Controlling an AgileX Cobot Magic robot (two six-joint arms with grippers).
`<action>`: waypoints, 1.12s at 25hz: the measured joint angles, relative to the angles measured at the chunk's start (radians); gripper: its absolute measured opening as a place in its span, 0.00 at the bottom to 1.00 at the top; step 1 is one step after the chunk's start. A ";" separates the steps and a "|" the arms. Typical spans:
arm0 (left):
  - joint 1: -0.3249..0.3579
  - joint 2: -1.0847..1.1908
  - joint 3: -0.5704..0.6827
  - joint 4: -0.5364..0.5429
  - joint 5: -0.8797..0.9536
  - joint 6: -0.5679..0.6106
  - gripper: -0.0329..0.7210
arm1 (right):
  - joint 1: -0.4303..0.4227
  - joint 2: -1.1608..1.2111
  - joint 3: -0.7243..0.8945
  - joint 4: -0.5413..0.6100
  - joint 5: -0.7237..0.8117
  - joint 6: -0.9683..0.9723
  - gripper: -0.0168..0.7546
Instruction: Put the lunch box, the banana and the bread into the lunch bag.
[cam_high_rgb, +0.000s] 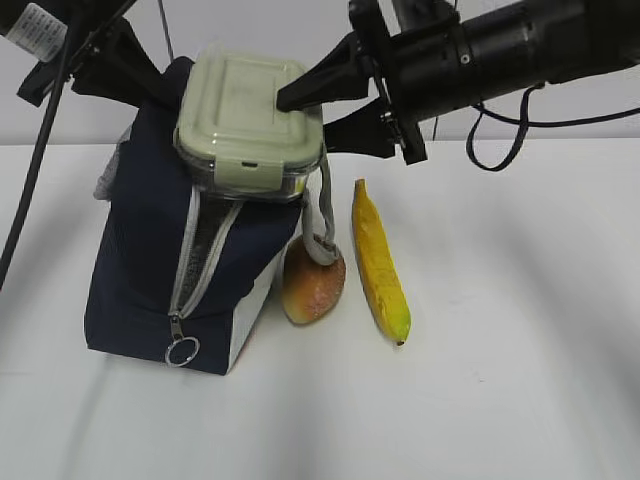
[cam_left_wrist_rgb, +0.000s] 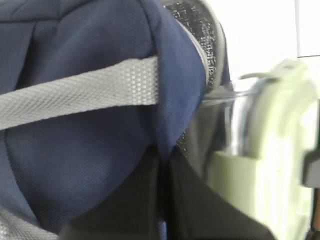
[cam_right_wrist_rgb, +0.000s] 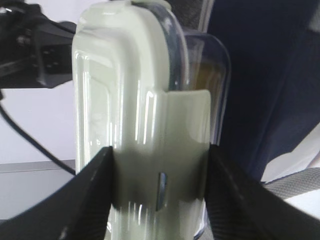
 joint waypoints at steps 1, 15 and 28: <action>0.000 0.000 0.000 0.000 0.000 0.000 0.05 | 0.008 0.014 -0.002 -0.002 -0.005 0.003 0.52; 0.000 0.000 0.000 -0.011 -0.003 0.004 0.05 | 0.040 0.112 -0.002 -0.120 -0.137 0.096 0.52; 0.000 0.000 0.000 0.134 -0.003 0.005 0.05 | 0.149 0.162 -0.148 -0.124 -0.180 0.122 0.52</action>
